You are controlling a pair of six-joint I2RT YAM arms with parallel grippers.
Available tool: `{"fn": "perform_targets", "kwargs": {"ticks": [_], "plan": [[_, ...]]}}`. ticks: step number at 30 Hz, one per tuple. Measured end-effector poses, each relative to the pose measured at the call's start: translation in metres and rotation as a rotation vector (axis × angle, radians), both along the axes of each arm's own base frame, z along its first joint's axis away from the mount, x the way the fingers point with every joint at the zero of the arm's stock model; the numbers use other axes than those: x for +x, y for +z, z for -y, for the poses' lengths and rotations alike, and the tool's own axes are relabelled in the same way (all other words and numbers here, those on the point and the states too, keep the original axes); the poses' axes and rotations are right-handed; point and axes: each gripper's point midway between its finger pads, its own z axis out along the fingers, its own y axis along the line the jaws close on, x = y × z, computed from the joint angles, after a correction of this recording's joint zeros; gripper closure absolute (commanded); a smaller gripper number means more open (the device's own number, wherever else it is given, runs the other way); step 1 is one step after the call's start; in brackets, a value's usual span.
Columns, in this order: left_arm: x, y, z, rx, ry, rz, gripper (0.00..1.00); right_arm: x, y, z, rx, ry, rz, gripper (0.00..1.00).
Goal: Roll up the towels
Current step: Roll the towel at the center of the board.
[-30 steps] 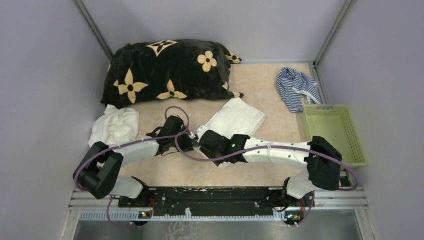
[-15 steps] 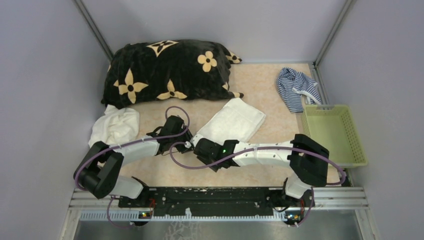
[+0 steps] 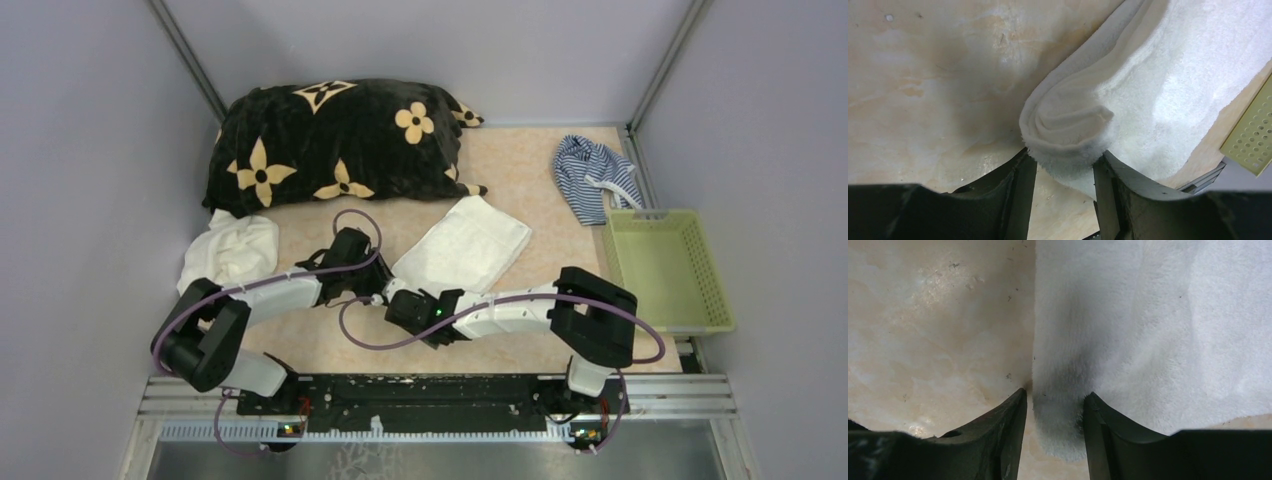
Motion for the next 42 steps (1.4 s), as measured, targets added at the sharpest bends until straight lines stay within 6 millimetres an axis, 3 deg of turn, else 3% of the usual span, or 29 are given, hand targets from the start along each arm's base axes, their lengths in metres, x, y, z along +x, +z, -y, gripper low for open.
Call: {"fn": "perform_targets", "kwargs": {"ticks": [2, 5, 6, 11, 14, 19, 23, 33, 37, 39, 42], "plan": [[0.002, 0.001, 0.001, -0.002, -0.001, 0.0, 0.47, 0.001, -0.002, 0.001, -0.014, -0.004, 0.011, 0.68], [0.003, 0.001, 0.001, -0.003, 0.001, -0.001, 0.44, 0.005, -0.003, 0.004, -0.043, -0.01, 0.029, 0.98], [0.003, 0.001, 0.001, -0.005, 0.003, -0.002, 0.42, 0.006, -0.002, 0.003, -0.046, -0.011, 0.034, 1.0], [0.008, 0.005, -0.015, -0.019, 0.046, -0.007, 0.31, 0.006, 0.002, 0.002, 0.018, -0.002, -0.053, 1.0], [0.005, 0.011, -0.03, -0.006, 0.076, -0.001, 0.23, 0.005, 0.005, -0.003, 0.164, -0.02, -0.219, 1.0], [0.005, 0.038, -0.042, -0.024, 0.108, 0.069, 0.2, -0.008, 0.01, -0.025, 0.437, -0.025, -0.518, 1.0], [0.001, 0.05, -0.042, -0.047, 0.104, 0.087, 0.19, -0.018, 0.013, -0.031, 0.603, -0.057, -0.755, 1.0], [-0.018, 0.029, -0.03, -0.111, 0.076, -0.042, 0.19, -0.016, 0.016, -0.018, 0.791, -0.212, -1.038, 1.0], [-0.018, 0.023, -0.021, -0.125, 0.058, -0.067, 0.26, -0.016, 0.015, -0.014, 0.81, -0.251, -1.076, 1.0], [-0.015, 0.021, -0.014, -0.126, 0.043, -0.075, 0.39, -0.016, 0.015, -0.012, 0.811, -0.268, -1.086, 0.98], [-0.008, 0.016, -0.005, -0.122, 0.023, -0.085, 0.63, -0.015, 0.013, -0.01, 0.798, -0.285, -1.072, 0.84]]}}
